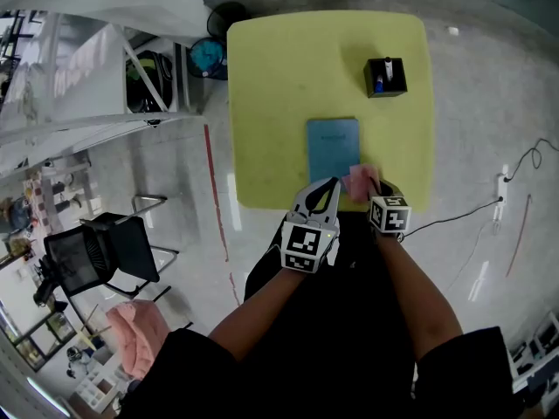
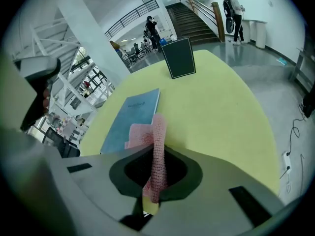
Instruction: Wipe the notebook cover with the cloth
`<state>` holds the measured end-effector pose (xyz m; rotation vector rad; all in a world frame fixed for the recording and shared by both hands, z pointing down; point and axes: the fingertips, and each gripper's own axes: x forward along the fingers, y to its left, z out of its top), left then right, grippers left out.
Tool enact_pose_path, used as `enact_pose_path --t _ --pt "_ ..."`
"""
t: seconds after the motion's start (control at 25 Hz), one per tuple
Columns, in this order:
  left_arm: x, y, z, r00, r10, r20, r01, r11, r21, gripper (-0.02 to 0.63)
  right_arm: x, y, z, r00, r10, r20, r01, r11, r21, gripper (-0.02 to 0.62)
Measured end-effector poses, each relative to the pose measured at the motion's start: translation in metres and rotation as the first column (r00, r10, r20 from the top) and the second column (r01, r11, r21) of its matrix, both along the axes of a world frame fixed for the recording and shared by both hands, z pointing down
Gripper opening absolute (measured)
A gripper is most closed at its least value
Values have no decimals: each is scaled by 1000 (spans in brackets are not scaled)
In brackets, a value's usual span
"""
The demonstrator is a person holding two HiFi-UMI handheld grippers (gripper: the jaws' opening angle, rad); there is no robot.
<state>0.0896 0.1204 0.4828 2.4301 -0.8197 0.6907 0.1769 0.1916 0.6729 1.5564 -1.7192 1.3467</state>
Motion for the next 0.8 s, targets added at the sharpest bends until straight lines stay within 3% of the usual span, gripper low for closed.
enact_pose_path --t 0.16,0.36,0.6,0.8 --pt "1 -5 -9 1000 12 -20 -12 1000 3 15 5 -7 -19 1000 14 -3 -14 999 39 37" --pt "-12 -8 -33 999 27 -40 -26 999 23 15 -2 -12 -67 994 100 52 -107 984 140 37" --pt "-34 -29 -105 990 28 -137 -12 994 113 15 -15 -43 -174 987 130 96 -155 927 341 37" --pt "-50 -50 -163 983 46 -177 -5 974 227 15 -31 -87 -277 992 100 71 -122 842 525 38"
